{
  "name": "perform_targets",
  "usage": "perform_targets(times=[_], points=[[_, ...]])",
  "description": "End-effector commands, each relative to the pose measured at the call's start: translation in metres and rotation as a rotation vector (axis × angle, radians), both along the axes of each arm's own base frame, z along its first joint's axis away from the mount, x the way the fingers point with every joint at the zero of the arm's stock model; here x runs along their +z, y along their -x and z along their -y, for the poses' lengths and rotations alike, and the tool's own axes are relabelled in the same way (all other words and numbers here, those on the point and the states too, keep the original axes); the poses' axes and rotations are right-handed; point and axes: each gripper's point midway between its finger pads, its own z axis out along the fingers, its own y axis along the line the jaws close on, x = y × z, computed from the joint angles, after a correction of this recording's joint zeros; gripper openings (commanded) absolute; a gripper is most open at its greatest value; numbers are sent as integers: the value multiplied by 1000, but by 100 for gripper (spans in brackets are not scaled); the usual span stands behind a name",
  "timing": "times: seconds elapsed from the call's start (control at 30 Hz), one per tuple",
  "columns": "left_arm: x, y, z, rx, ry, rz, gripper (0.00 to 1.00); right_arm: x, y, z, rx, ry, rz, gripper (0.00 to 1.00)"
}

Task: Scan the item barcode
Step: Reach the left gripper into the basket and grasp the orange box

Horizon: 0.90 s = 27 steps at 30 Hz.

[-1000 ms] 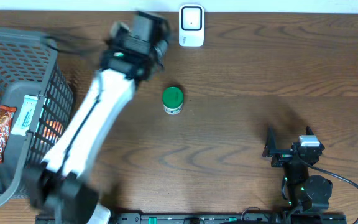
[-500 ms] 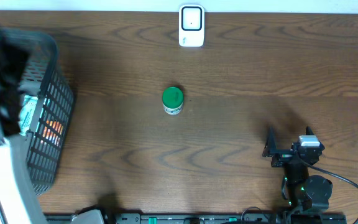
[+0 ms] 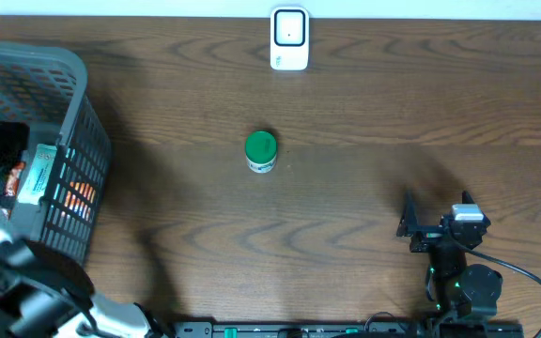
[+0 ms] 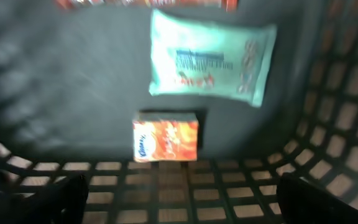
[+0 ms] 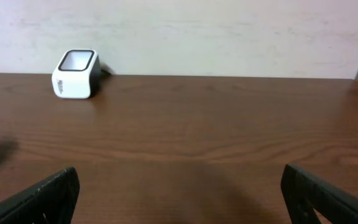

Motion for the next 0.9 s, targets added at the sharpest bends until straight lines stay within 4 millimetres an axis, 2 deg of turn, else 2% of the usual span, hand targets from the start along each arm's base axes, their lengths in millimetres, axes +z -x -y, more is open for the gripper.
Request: perform_targets(times=[0.0,0.23,0.4,0.8,0.83,0.87], points=[[-28,-6,14,-50,128,-36,97,0,0,-2,9,11,2,99],[-87,3,20,-43,227,-170,97,0,0,-2,9,11,2,99],[-120,9,26,-40,257,-207,97,0,0,-2,9,11,2,99],[-169,22,37,-22,260,-206,97,0,0,-2,9,11,2,99],[-171,25,39,-22,265,-213,95,-1,0,-2,9,11,2,99],[-171,25,40,-22,267,-215,89,0,0,-2,9,11,2,99]])
